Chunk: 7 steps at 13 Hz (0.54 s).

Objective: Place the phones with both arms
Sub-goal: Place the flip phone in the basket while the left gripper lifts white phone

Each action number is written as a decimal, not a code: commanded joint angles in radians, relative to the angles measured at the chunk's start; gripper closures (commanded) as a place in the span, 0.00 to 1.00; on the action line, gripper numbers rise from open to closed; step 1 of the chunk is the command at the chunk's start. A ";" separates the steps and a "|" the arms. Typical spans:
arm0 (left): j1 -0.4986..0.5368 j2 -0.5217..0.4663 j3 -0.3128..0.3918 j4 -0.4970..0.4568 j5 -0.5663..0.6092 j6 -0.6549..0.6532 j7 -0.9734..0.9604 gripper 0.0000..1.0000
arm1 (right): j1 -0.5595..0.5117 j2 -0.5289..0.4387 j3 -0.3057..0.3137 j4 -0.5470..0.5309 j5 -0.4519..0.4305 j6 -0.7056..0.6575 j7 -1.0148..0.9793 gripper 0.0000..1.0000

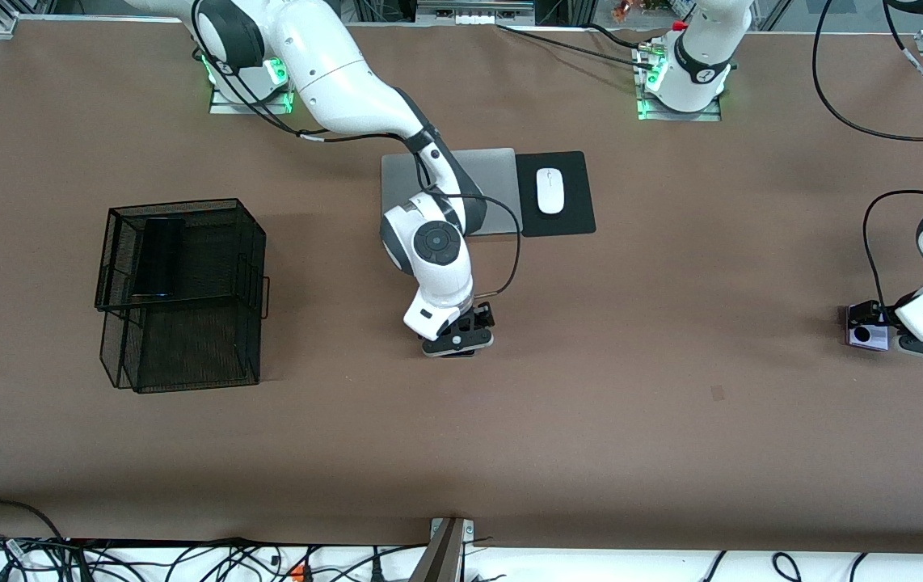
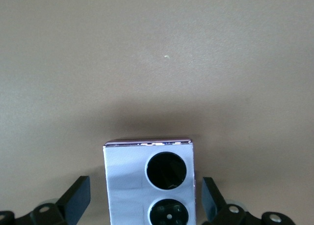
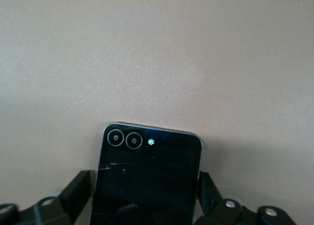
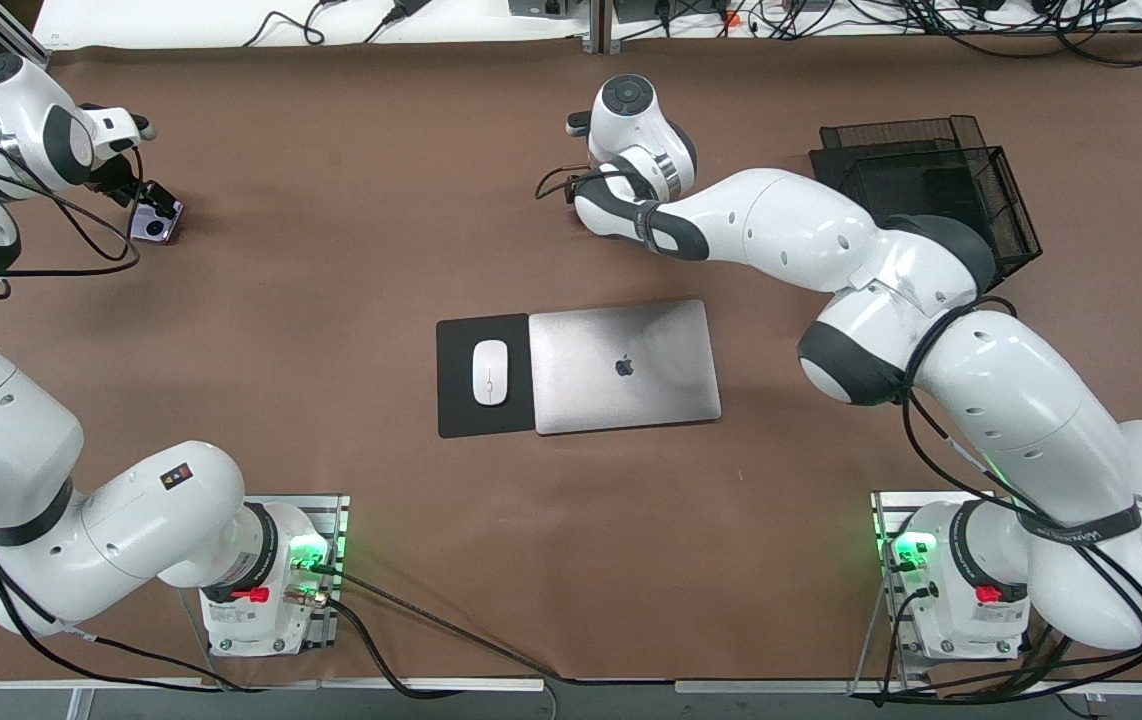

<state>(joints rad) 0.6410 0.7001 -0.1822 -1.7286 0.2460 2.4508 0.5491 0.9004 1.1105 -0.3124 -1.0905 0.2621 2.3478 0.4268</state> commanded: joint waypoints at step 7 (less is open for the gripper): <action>0.022 0.024 -0.011 -0.035 -0.034 0.076 -0.006 0.00 | 0.000 -0.050 -0.037 -0.006 -0.021 -0.043 -0.009 0.99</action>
<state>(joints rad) 0.6513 0.7139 -0.1823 -1.7573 0.2276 2.5026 0.5426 0.9033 1.1043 -0.3266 -1.0867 0.2549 2.3420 0.4260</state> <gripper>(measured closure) 0.000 0.181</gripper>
